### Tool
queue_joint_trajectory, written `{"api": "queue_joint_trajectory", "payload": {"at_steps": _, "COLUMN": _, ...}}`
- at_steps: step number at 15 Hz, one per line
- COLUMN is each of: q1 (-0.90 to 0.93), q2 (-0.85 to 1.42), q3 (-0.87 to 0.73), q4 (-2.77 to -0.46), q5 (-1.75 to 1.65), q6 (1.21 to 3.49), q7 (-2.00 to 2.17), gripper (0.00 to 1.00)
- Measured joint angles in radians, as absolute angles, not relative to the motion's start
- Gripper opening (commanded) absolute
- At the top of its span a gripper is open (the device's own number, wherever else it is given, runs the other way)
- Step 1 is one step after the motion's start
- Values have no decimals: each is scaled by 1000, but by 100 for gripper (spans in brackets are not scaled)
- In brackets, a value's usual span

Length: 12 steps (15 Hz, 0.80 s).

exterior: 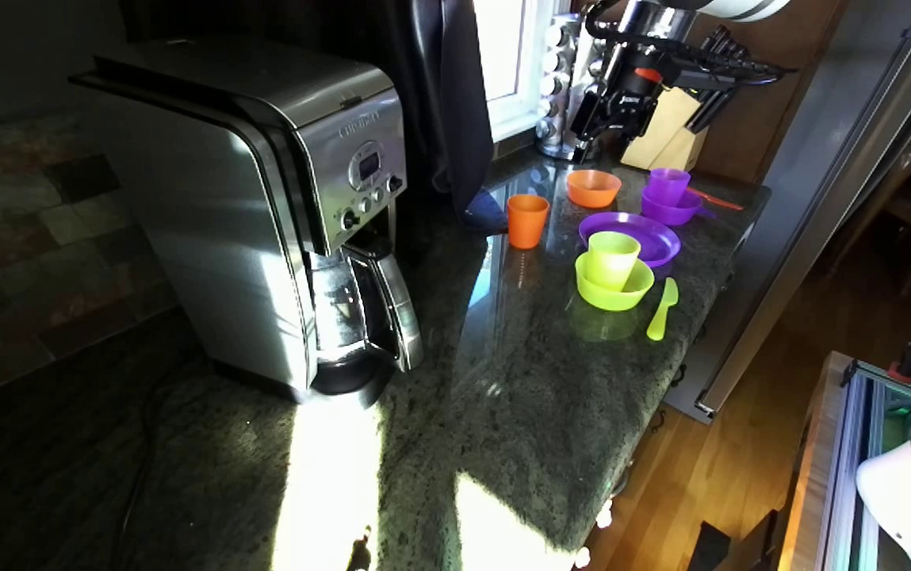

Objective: Put the cups in their matching bowls

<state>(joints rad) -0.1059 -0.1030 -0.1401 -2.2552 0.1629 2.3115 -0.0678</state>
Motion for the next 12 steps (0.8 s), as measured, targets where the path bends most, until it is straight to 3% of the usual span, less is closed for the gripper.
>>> {"api": "queue_joint_trajectory", "payload": {"at_steps": 11, "q1": -101, "q2": 211, "q3": -115, "q4": -2007, "q5": 114, "q6": 2333, "q7": 74, "gripper": 100}}
{"api": "queue_joint_trajectory", "payload": {"at_steps": 12, "q1": -101, "q2": 230, "q3": -115, "q4": -1992, "q5": 111, "q6": 2332, "q7": 80, "gripper": 95}}
